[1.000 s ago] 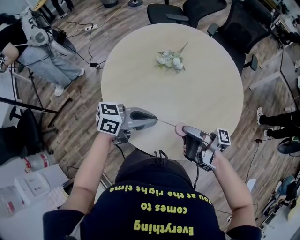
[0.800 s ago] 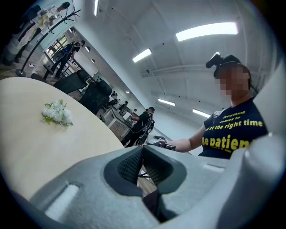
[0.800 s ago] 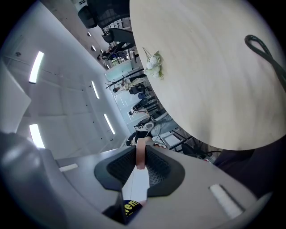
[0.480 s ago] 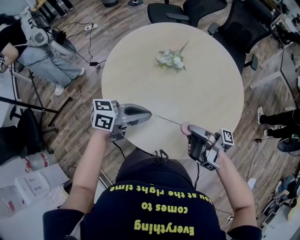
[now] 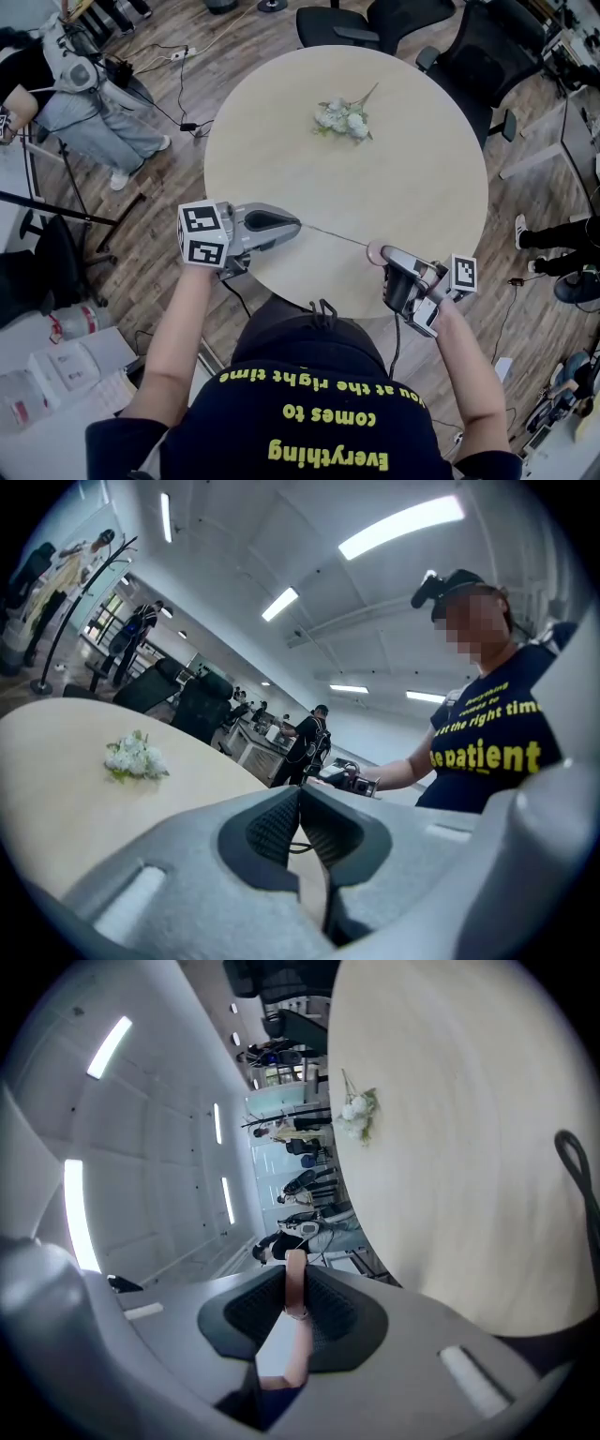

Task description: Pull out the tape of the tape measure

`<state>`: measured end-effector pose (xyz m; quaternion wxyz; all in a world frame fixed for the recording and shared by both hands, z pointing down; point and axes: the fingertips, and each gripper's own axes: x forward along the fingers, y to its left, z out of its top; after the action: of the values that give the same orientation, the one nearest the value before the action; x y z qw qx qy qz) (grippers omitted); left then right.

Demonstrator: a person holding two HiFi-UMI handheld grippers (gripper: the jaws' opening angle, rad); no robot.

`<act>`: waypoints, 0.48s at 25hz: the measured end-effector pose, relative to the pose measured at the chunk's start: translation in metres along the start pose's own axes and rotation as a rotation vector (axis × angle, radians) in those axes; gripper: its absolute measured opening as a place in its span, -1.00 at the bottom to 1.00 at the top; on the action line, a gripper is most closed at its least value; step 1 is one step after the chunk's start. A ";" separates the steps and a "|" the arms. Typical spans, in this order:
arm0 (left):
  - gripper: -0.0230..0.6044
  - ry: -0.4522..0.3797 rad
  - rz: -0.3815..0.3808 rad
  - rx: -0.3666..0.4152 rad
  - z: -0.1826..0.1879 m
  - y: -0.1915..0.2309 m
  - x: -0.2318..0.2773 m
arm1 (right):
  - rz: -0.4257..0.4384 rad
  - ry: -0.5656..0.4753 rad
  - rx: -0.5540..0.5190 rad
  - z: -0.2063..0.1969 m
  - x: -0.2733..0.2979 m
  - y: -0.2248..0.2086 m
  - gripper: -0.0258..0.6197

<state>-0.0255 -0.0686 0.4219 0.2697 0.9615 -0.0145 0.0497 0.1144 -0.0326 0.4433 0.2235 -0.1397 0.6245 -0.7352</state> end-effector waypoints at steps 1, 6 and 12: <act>-0.91 0.000 0.006 0.042 0.002 -0.003 0.001 | -0.005 0.006 -0.053 0.001 0.000 0.004 -0.67; -0.91 0.020 0.049 0.278 0.017 -0.016 0.007 | -0.021 0.053 -0.331 0.002 0.009 0.030 -0.67; -0.91 0.065 0.115 0.592 0.031 -0.027 0.009 | -0.105 0.106 -0.743 0.002 0.013 0.047 -0.67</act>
<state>-0.0127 -0.0620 0.3829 -0.0251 0.9939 -0.0453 0.0978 0.1117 -0.0460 0.3961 0.0868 -0.2049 0.8511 -0.4754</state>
